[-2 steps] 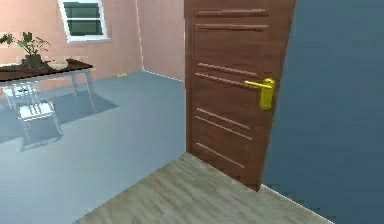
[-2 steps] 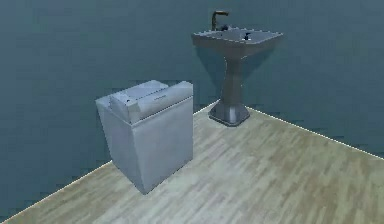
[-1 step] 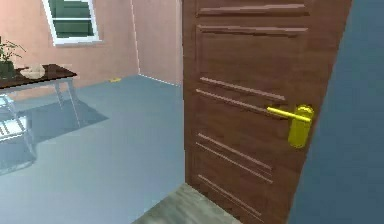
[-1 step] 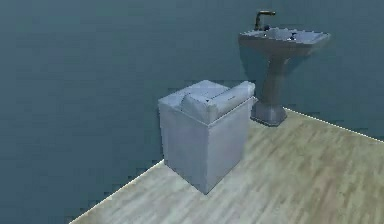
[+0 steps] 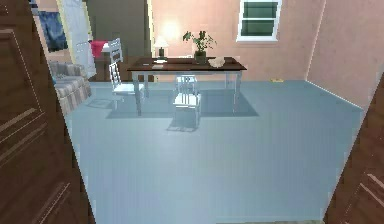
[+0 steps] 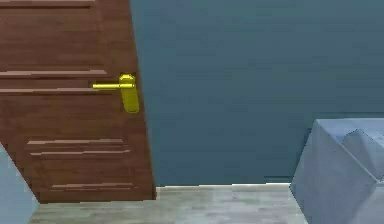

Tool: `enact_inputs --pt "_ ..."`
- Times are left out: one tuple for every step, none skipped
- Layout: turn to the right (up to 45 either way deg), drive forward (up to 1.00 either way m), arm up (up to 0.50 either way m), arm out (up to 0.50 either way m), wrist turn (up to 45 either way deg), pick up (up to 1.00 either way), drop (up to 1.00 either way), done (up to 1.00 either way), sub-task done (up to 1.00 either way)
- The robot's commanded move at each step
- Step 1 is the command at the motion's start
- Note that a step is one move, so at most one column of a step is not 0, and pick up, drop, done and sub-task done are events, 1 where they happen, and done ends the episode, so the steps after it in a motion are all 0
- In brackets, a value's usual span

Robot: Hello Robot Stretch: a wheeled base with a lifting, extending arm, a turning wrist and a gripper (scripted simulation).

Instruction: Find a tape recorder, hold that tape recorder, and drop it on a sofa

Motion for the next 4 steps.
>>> enact_inputs --pt "0.0 0.5 0.0 0.0 0.0 0.0 0.0 0.0 0.0" --pt "-27.0 0.0 0.0 0.0 0.0 0.0 0.0 0.0 0.0" --pt "-3.0 0.0 0.0 0.0 0.0 0.0 0.0 0.0 0.0" --pt "0.0 1.0 0.0 0.0 0.0 0.0 0.0 0.0 0.0"
